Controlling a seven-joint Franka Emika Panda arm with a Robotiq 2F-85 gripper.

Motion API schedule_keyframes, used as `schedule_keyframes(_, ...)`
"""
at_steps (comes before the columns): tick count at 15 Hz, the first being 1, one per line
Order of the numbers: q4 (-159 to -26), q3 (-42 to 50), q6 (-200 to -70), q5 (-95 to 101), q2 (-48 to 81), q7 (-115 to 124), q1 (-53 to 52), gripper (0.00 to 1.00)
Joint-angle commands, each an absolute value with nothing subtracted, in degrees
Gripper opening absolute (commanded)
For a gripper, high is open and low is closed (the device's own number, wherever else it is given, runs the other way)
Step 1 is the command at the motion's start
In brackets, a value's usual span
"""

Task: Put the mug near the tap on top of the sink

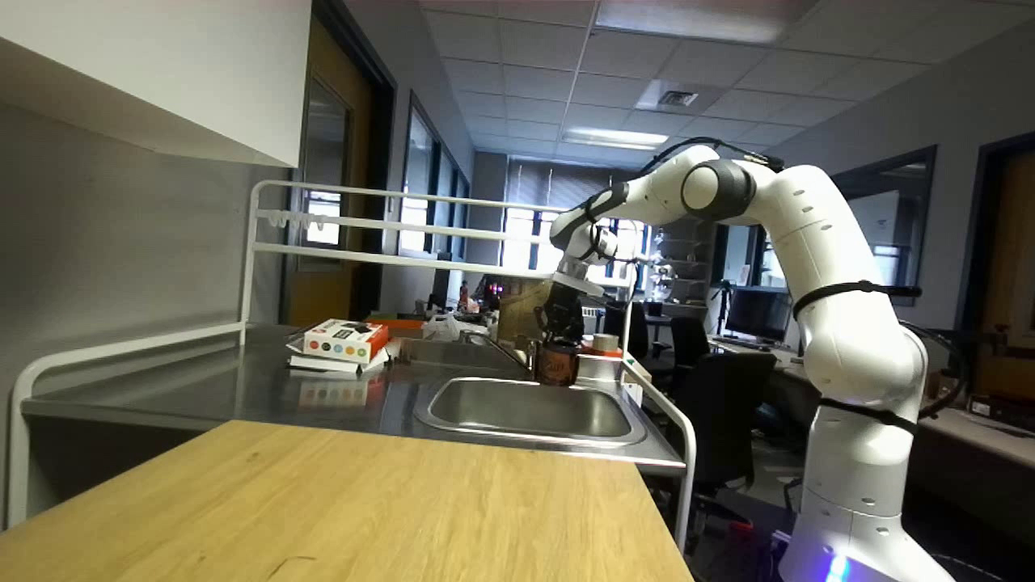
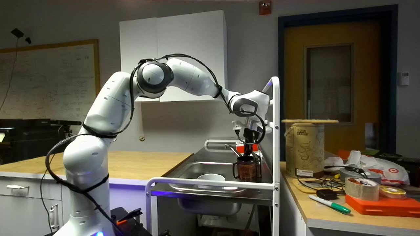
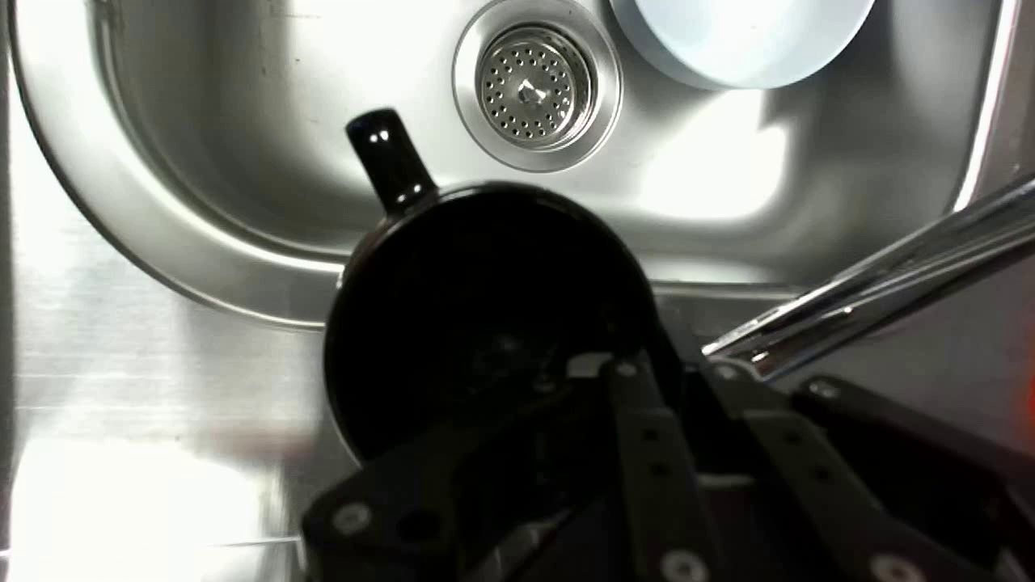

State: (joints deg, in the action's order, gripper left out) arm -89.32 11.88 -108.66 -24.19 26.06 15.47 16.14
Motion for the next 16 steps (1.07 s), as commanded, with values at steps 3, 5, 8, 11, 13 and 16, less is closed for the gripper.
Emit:
schedule_keyframes(3,-85.22,11.7,-106.68,-23.67,27.75,15.7,17.7,0.05)
schedule_keyframes(5,-85.22,11.97,-106.82,-23.01,27.53,16.38,17.45,0.05)
schedule_keyframes(8,-85.66,12.8,-107.47,-21.4,26.98,19.58,16.67,0.06)
schedule_keyframes(11,-86.34,10.99,-103.56,-24.55,25.39,17.75,17.63,0.06)
schedule_keyframes(13,-87.25,11.02,-103.32,-23.57,24.29,18.01,16.62,0.05)
schedule_keyframes(16,-87.26,11.95,-103.5,-22.38,24.3,20.57,16.16,0.05)
